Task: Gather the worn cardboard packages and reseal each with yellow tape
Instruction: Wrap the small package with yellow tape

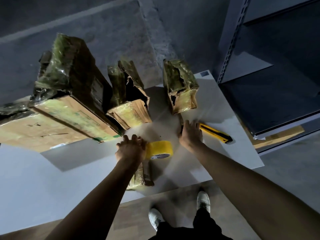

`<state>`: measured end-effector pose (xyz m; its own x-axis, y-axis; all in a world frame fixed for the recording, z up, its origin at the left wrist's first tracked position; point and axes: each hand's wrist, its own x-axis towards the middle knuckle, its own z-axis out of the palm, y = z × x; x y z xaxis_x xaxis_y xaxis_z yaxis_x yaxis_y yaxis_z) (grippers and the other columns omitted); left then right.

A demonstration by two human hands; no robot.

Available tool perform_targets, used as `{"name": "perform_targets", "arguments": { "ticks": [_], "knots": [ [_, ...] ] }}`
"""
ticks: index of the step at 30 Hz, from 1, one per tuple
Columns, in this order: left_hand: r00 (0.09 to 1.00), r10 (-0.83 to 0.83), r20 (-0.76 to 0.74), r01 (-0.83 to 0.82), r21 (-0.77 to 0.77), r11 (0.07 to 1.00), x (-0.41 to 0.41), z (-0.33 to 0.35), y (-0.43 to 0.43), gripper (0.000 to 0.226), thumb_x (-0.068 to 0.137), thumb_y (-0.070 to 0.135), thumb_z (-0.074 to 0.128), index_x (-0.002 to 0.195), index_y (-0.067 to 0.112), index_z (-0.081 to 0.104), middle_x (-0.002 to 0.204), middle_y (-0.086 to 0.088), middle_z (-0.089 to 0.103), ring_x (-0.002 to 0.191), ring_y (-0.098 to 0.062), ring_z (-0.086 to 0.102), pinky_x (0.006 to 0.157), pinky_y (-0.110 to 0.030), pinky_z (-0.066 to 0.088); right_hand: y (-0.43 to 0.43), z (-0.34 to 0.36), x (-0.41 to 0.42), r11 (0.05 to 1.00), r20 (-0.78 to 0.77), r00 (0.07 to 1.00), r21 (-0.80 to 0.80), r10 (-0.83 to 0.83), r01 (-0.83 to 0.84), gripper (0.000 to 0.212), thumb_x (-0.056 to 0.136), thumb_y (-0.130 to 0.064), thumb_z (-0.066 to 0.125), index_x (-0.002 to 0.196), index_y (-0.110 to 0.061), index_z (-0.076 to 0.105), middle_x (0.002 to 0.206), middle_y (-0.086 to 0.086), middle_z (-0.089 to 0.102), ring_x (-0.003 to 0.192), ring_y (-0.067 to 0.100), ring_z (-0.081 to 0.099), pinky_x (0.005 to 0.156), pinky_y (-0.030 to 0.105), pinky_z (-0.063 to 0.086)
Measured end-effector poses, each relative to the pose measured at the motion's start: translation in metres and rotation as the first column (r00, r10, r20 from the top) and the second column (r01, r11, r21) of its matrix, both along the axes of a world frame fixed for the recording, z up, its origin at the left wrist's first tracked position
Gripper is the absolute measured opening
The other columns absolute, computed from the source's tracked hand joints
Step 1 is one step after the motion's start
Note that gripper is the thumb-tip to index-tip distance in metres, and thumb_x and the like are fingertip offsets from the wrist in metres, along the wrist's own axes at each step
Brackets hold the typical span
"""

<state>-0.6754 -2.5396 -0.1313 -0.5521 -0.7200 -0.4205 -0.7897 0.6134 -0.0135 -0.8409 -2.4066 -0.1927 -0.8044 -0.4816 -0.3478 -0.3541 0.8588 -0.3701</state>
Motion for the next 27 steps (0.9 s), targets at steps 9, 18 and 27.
{"name": "perform_targets", "arguments": {
  "ticks": [9,18,27],
  "knots": [
    [0.993,-0.117,-0.032,0.117,0.007,0.993,0.001,0.012,-0.009,0.063,0.099,0.059,0.029,0.147,0.019,0.036,0.159,-0.013,0.023,0.147,-0.033,0.017,0.116,-0.055,0.02,-0.003,-0.014,-0.005,1.0,0.098,0.995,-0.025,0.009,-0.006,0.051,0.097,-0.004,0.051,0.143,-0.006,0.03,0.142,0.022,0.039,0.129,0.037,0.044,0.1,0.043,0.044],
    [0.886,-0.456,-0.08,0.463,0.135,0.876,-0.021,0.029,0.009,0.057,0.099,0.048,0.051,0.147,0.021,0.041,0.15,-0.002,0.044,0.136,-0.025,0.038,0.109,-0.034,0.028,0.018,-0.003,-0.016,0.982,0.1,0.982,0.088,0.159,-0.168,0.04,0.102,-0.009,0.042,0.141,0.0,0.034,0.136,0.022,0.05,0.124,0.036,0.054,0.097,0.04,0.049],
    [0.784,-0.62,0.039,0.609,0.148,0.779,-0.023,0.027,-0.005,0.074,0.079,0.072,0.061,0.138,0.03,0.047,0.136,0.002,0.051,0.124,-0.021,0.042,0.103,-0.038,0.036,0.041,0.019,0.006,0.941,0.59,0.807,-0.282,0.017,0.187,0.01,0.097,-0.008,0.057,0.103,-0.001,0.053,0.083,0.02,0.064,0.063,0.031,0.069,0.063,0.042,0.062]
  ]
}}
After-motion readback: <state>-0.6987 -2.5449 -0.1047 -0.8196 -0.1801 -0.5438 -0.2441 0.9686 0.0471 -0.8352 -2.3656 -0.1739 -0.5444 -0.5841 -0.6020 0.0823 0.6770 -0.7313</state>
